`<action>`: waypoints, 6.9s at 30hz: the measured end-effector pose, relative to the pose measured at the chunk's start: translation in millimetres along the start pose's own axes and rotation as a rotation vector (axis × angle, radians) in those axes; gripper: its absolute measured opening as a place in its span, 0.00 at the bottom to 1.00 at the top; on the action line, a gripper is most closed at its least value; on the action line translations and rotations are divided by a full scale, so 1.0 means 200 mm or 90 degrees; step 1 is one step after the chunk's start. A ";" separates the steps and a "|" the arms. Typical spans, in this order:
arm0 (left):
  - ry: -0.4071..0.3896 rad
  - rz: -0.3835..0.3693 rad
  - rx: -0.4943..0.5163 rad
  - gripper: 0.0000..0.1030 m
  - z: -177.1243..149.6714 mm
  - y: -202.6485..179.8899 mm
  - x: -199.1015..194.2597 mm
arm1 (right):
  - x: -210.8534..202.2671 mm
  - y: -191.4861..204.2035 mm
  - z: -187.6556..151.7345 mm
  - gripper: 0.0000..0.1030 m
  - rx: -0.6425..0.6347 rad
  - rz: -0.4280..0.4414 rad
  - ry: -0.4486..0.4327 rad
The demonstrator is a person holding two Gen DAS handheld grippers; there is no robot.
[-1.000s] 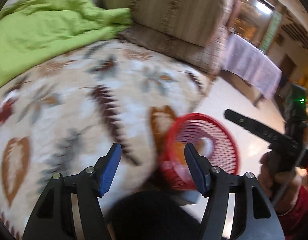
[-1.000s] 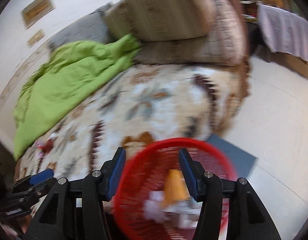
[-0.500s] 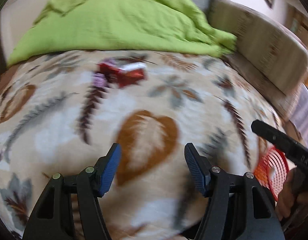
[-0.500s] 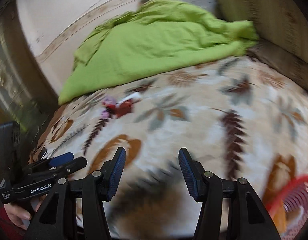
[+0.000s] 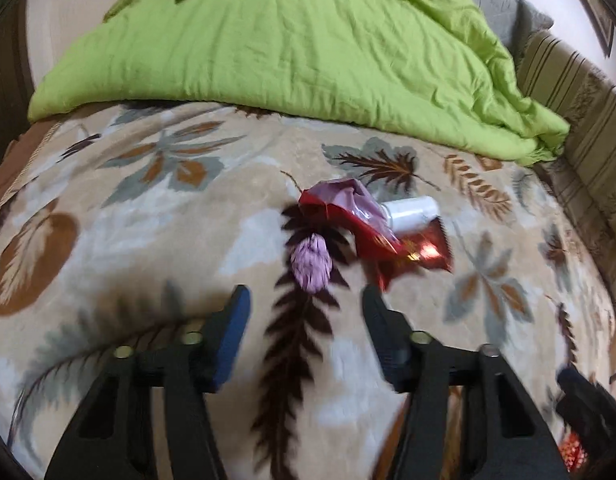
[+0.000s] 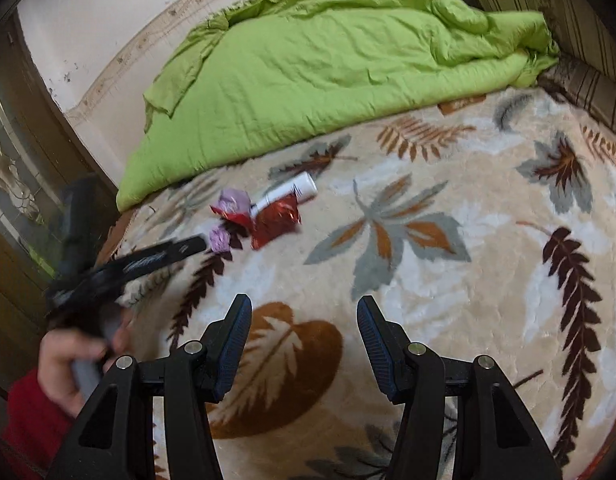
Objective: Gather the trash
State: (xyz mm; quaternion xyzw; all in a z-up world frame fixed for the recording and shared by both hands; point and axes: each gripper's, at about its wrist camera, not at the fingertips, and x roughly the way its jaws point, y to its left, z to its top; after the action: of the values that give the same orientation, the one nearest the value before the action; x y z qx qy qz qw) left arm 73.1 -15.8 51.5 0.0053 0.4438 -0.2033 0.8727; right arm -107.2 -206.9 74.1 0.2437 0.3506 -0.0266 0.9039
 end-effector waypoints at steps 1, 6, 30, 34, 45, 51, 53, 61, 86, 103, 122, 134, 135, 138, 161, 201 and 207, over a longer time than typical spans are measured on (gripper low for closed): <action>0.012 0.007 0.010 0.46 0.01 -0.02 0.06 | 0.00 -0.01 0.01 0.58 0.009 0.004 0.002; 0.002 0.047 0.010 0.29 0.02 -0.03 0.21 | 0.02 -0.05 0.07 0.58 0.018 0.007 -0.009; -0.077 0.071 0.000 0.22 -0.41 0.02 -0.30 | 0.62 0.11 0.34 0.30 -0.009 0.052 0.035; -0.089 0.083 0.011 0.22 -0.47 0.00 -0.35 | 0.36 0.11 0.20 0.30 -0.042 0.041 0.005; -0.124 0.113 0.071 0.23 -0.63 -0.13 -0.50 | -0.05 0.04 -0.10 0.30 -0.040 0.038 -0.014; -0.135 0.119 0.085 0.23 -0.68 -0.15 -0.55 | -0.12 0.04 -0.17 0.30 -0.057 0.029 -0.008; -0.137 0.120 0.090 0.23 -0.70 -0.16 -0.57 | -0.13 0.04 -0.19 0.30 -0.055 0.026 -0.008; -0.144 0.120 0.102 0.23 -0.73 -0.19 -0.62 | -0.16 0.01 -0.22 0.30 -0.051 0.022 -0.009; -0.148 0.097 0.142 0.23 -0.77 -0.36 -0.68 | -0.32 -0.01 -0.29 0.30 -0.048 0.041 -0.031; -0.162 0.078 0.182 0.23 -0.80 -0.52 -0.77 | -0.49 -0.09 -0.38 0.30 -0.026 0.049 -0.040; -0.128 -0.155 0.268 0.23 -0.81 -0.97 -0.92 | -1.09 -0.66 -0.55 0.30 0.131 -0.070 -0.102; 0.026 -0.383 0.400 0.23 -1.00 -1.72 -0.88 | -1.54 -1.13 -0.72 0.30 0.251 -0.211 -0.158; 0.038 -0.399 0.409 0.23 -1.03 -1.78 -0.87 | -1.55 -1.16 -0.73 0.32 0.259 -0.211 -0.158; 0.085 -0.445 0.425 0.25 -1.09 -1.94 -0.81 | -1.54 -1.21 -0.74 0.36 0.278 -0.219 -0.149; 0.047 -0.206 0.149 0.59 -0.69 -0.98 -0.63 | -0.95 -0.62 -0.25 0.52 0.090 -0.043 -0.121; 0.062 -0.111 -0.238 0.34 0.16 0.14 0.17 | -0.03 -0.15 -0.02 0.52 0.055 0.073 0.020; 0.020 -0.077 -0.202 0.34 -0.12 0.21 -0.15 | 0.23 -0.04 0.36 0.53 -0.036 0.085 0.019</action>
State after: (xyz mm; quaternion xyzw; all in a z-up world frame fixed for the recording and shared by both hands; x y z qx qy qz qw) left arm 54.1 37.2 53.1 -0.1563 0.4837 -0.1828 0.8415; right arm -30.7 -241.1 86.8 0.2410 0.3479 0.0473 0.9048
